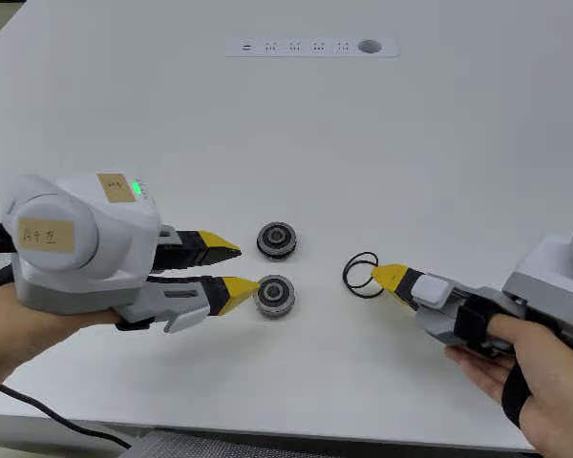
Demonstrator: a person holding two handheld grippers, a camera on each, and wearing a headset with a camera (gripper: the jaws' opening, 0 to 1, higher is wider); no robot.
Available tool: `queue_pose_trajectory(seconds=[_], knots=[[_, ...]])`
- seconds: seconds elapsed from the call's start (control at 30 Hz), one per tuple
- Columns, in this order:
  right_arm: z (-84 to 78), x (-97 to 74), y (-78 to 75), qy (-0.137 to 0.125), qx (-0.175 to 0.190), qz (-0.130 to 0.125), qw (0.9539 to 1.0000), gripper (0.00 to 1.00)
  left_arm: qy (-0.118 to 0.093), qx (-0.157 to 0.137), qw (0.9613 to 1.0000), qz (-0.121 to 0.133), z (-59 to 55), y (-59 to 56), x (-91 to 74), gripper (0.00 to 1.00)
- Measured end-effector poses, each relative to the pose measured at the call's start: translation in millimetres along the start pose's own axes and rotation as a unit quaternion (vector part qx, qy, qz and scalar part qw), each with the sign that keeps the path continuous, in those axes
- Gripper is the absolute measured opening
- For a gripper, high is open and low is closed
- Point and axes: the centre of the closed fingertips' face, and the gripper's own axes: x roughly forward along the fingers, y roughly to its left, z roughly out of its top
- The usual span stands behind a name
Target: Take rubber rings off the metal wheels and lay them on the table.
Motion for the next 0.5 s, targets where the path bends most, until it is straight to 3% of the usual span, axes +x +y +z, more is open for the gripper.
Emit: queue_pose_trajectory(seconds=[0.2,0.5], knots=[[-2.1,-0.4,-6.8,0.004,-0.021,-0.021,0.9995,0.10,-0.001,-0.001,1.0000,0.001,0.7,0.2,0.0,0.25],[5.3,-2.7,-7.3,-0.008,-0.072,-0.039,0.9966,0.14,0.000,-0.002,1.0000,0.003,-1.2,1.1,-1.3,0.25]])
